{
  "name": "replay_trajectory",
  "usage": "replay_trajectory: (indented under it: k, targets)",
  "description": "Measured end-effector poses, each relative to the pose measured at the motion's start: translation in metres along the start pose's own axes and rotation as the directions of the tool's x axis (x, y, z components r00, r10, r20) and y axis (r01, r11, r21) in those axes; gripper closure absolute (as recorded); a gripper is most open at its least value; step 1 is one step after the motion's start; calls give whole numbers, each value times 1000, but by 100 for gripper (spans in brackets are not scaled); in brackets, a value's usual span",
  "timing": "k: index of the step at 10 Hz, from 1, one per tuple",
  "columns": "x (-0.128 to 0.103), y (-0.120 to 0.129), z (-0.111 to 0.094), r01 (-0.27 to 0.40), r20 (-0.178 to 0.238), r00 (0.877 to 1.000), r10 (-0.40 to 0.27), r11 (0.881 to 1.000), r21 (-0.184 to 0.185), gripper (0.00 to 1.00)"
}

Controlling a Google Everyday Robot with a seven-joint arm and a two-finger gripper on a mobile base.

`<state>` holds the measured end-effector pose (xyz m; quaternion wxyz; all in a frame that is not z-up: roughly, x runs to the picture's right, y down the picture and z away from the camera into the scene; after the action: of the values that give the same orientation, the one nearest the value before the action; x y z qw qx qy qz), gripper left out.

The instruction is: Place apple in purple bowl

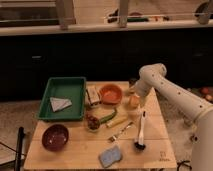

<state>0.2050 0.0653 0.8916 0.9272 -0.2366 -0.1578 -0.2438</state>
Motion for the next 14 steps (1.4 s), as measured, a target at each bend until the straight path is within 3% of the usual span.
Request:
replay_trajectory:
  k: [7, 9, 14]
  targets:
    - [19, 0, 22, -21, 26, 999, 21, 1000, 0, 22]
    - [20, 4, 27, -29, 31, 999, 30, 1000, -4, 38]
    - [19, 5, 31, -57, 38, 998, 57, 998, -8, 88]
